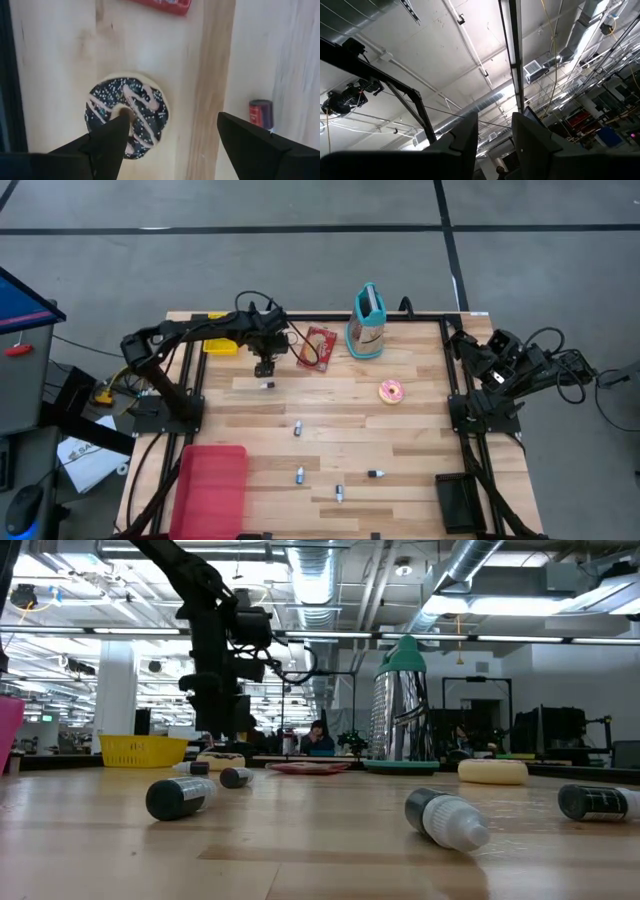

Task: Pick & Place Food Item
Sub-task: Put the black donut into the yellow basket

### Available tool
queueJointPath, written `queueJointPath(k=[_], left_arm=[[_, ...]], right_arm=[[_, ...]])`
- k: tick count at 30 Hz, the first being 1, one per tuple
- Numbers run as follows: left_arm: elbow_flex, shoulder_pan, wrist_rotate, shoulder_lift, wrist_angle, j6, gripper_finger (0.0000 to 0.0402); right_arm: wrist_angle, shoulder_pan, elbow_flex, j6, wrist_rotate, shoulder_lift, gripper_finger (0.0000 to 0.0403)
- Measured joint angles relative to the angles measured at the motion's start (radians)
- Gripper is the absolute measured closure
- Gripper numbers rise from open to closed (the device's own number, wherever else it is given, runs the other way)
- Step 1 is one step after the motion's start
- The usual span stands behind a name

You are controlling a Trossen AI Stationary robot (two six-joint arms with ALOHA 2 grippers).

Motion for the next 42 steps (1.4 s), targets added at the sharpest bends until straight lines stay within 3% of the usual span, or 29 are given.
queueJointPath(k=[12,37,42], left_arm=[[-0.024,0.050,0.003,0.001,0.023,0.004,0.0105],[-0.025,0.041,0.011,0.088,0.069,0.025,0.0106],[-0.025,0.042,0.008,0.088,0.070,0.023,0.0126]], right_arm=[[-0.002,0.000,0.000,-0.003,0.000,0.000,0.0290],[-0.008,0.000,0.000,-0.018,0.002,0.002,0.0290],[-0.008,0.000,0.000,-0.019,0.003,0.002,0.0290]])
